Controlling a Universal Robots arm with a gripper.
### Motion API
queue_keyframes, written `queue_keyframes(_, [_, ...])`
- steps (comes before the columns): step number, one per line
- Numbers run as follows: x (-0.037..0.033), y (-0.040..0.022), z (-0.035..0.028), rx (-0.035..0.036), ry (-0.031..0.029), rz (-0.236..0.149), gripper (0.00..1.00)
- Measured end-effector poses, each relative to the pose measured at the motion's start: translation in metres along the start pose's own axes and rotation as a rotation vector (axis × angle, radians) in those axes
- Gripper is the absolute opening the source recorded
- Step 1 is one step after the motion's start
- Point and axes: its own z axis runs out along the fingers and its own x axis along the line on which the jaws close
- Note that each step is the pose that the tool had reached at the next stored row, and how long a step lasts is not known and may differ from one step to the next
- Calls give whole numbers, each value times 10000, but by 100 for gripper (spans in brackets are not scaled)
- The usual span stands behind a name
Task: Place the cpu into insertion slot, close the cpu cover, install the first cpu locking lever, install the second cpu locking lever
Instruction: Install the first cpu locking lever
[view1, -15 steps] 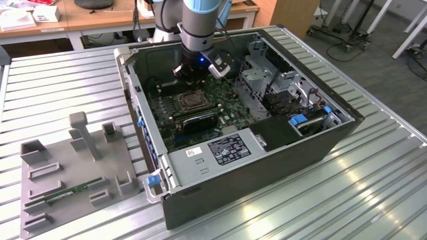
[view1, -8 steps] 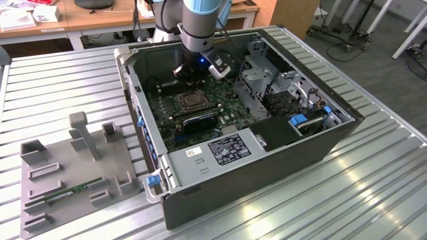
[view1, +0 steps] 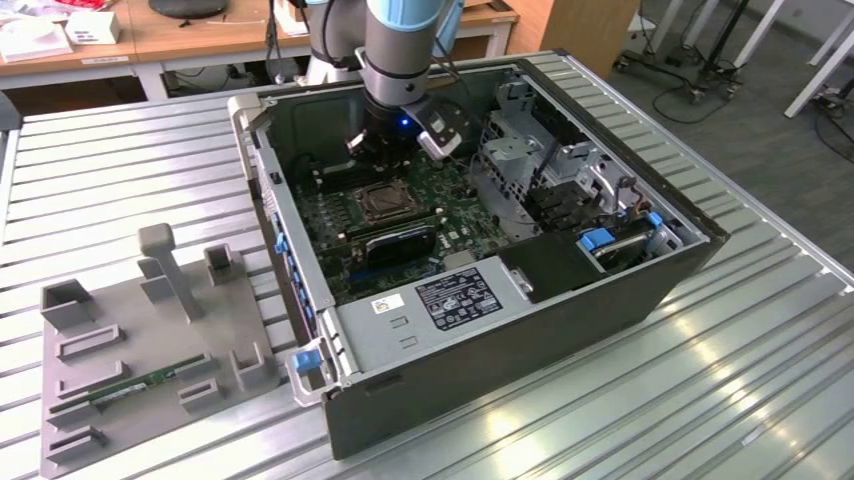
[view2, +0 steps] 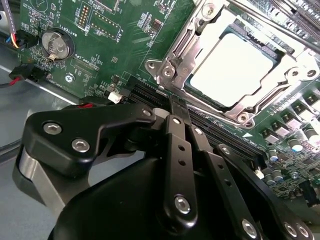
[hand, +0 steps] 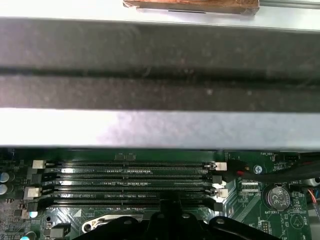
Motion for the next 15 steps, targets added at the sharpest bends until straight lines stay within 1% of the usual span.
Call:
queue_keyframes(7, [-1, -13, 1, 19, 1, -6, 11])
queue_keyframes(11, [-1, -13, 1, 18, 1, -8, 11])
queue_keyframes(15, [-2, -9, -20, 18, 1, -8, 11])
